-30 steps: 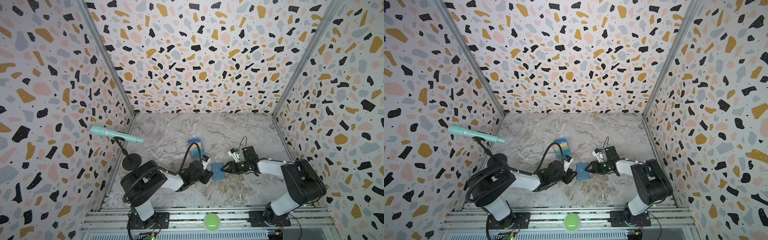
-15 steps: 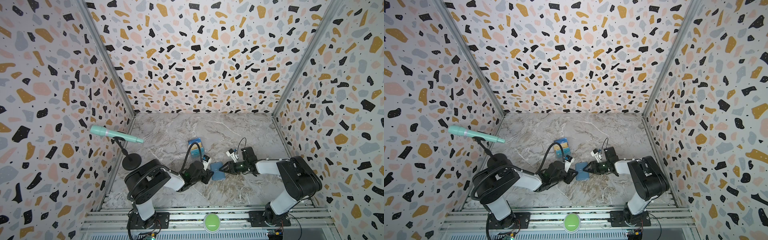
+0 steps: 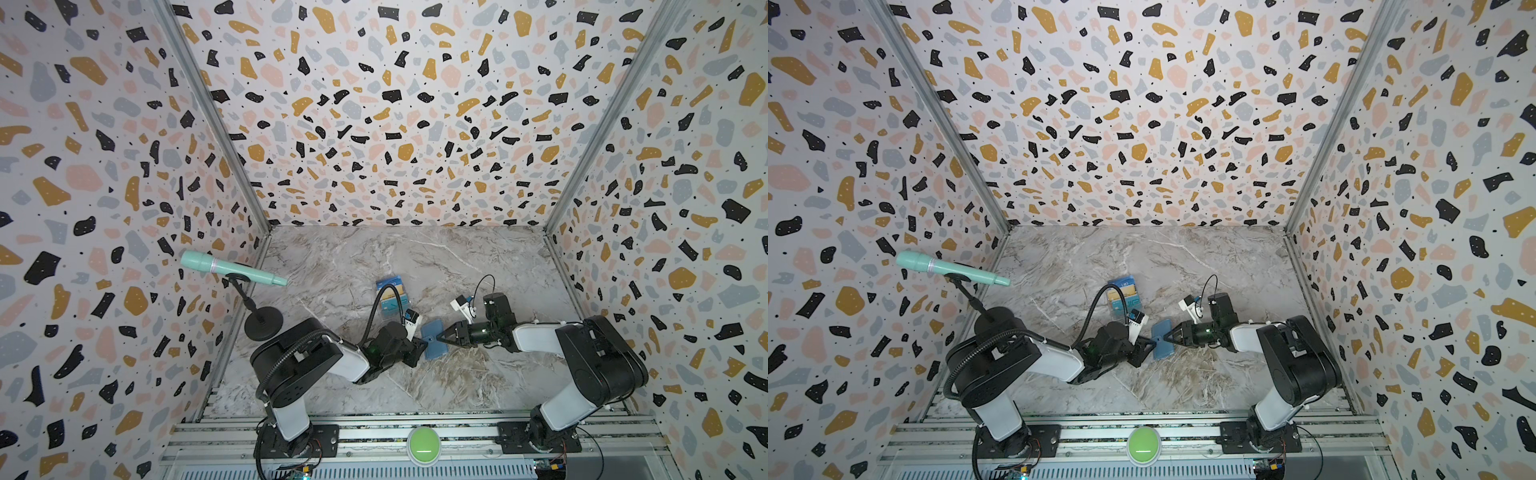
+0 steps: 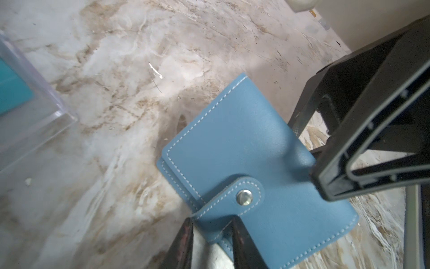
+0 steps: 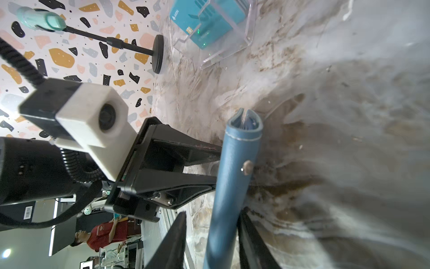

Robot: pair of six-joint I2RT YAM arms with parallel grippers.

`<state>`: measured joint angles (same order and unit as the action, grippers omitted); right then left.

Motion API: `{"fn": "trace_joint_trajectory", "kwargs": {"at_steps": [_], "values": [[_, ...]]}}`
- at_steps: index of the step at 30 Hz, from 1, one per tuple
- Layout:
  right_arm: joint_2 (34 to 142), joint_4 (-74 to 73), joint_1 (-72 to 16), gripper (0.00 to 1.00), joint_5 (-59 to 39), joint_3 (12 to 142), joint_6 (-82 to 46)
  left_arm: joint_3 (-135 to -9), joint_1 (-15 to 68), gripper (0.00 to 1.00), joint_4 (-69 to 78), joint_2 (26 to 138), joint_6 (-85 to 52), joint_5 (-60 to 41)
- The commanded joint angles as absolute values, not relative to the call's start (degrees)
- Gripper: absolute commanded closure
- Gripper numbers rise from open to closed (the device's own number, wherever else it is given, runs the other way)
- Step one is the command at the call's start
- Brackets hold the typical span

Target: Take the credit cards out of the card holder

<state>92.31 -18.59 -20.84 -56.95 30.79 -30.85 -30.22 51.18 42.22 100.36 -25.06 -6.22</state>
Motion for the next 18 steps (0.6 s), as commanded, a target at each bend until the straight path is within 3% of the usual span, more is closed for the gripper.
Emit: {"fn": "trace_joint_trajectory", "kwargs": {"at_steps": [1, 5, 18], "values": [[93.4, -19.7, -22.8, 0.68, -56.6, 31.4, -31.5, -29.1, 51.7, 0.7, 45.2, 100.7, -25.9, -5.6], [92.6, -19.8, -22.9, 0.76, -54.3, 31.1, -31.9, -28.4, 51.6, 0.7, 45.1, 100.1, -26.4, -4.8], [83.7, -13.6, -20.6, 0.88, -52.9, 31.7, -29.2, -31.8, 51.7, 0.7, 40.3, 96.9, -25.6, -3.6]]}}
